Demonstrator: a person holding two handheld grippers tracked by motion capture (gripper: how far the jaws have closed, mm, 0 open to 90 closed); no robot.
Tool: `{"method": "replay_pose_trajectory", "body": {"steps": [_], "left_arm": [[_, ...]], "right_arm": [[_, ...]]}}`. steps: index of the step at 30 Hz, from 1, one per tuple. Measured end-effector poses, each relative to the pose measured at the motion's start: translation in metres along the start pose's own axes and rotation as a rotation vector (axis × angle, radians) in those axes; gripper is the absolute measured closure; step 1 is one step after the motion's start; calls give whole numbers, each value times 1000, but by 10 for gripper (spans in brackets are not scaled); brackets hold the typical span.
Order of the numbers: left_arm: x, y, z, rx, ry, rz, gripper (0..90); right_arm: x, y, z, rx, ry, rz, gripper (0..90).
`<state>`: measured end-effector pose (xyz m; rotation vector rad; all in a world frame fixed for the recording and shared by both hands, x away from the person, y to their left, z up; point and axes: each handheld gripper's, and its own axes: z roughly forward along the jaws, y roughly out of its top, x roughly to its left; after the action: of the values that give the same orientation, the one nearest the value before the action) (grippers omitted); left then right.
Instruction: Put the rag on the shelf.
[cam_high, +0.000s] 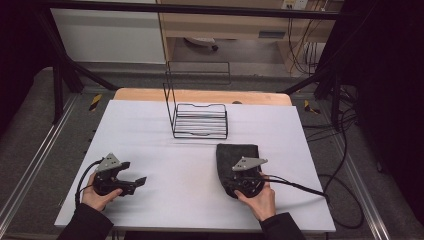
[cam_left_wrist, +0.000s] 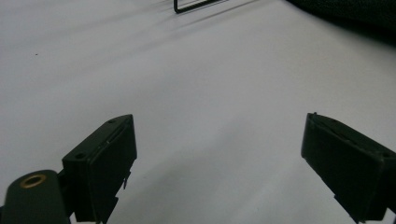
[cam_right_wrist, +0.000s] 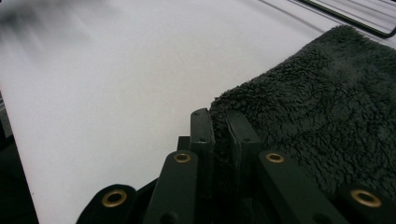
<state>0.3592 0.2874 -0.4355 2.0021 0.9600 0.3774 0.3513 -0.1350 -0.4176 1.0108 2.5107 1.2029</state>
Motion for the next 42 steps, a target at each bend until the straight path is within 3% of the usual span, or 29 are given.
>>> {"method": "replay_pose_trajectory", "body": {"steps": [13, 19, 25, 28, 31, 37, 39, 40, 42], "left_arm": [[0, 0, -1, 1, 2, 1, 104], [0, 0, -1, 0, 6, 0, 104], [0, 1, -1, 3, 4, -1, 104], [-1, 0, -1, 6, 2, -4, 104], [-2, 0, 0, 9, -3, -10, 99], [-7, 4, 2, 20, -14, -11, 78], [-10, 6, 3, 22, -19, -11, 72], [-13, 7, 4, 24, -19, -12, 72], [-17, 10, 5, 31, -18, -6, 71]], "right_arm": [[27, 10, 21, 1, 65, -21, 831], [48, 15, 32, 1, 115, -45, 831], [59, 12, 41, 30, 139, -67, 828], [57, 11, 44, 42, 145, -70, 811], [55, 10, 45, 25, 165, -49, 676], [44, 12, 35, -24, 149, -16, 517], [31, 14, 22, -75, 110, 13, 427], [31, 14, 22, -75, 110, 13, 427], [12, 13, 8, -119, 39, 37, 333]]}}
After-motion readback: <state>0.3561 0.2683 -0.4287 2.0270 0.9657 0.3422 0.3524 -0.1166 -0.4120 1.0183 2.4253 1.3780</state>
